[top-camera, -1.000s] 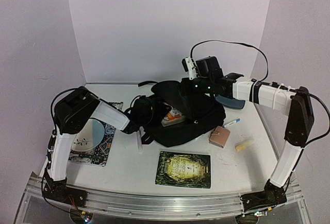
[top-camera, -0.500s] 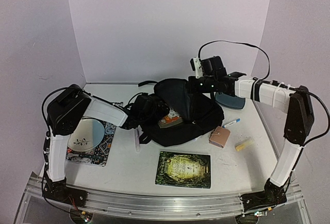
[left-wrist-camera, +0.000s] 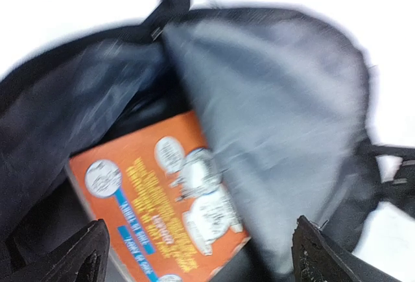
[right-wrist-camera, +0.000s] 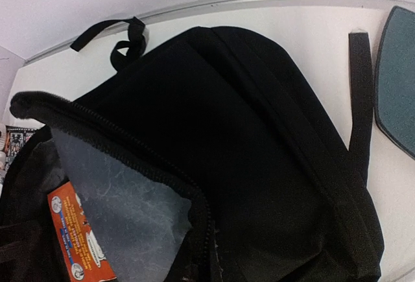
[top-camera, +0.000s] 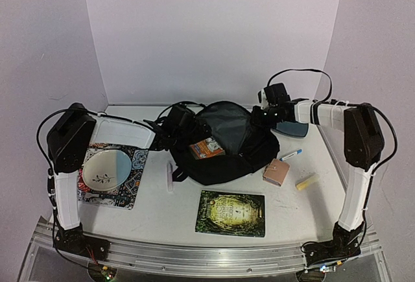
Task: Pack the student bag
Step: Place the book in the largest pocket of the bag, then place the largest pocket of the student bag, then move the book to the center of the board.
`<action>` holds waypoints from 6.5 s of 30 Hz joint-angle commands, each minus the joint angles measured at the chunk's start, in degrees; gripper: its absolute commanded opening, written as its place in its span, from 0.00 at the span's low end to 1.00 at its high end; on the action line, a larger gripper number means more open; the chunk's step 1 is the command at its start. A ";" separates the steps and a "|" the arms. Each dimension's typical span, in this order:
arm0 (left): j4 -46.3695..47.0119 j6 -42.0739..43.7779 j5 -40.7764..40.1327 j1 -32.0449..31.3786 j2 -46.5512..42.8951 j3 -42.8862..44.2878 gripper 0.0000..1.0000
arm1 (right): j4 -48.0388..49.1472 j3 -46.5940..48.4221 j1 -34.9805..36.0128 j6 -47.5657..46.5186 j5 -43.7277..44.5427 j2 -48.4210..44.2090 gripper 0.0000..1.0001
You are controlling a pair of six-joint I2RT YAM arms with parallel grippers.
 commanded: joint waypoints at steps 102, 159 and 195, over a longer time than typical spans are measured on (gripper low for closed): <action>-41.46 3.94 -13.41 -18.93 -23.14 -21.87 0.90 | -17.07 -20.44 36.21 11.31 -8.90 -13.60 0.65; 14.53 -22.54 13.08 -8.41 -36.98 -45.12 0.76 | 0.93 -21.96 31.65 10.46 -21.35 -5.70 0.58; -12.65 -10.94 8.35 -8.39 -30.27 -37.52 0.78 | 2.28 -18.94 31.72 15.47 -17.52 -0.80 0.54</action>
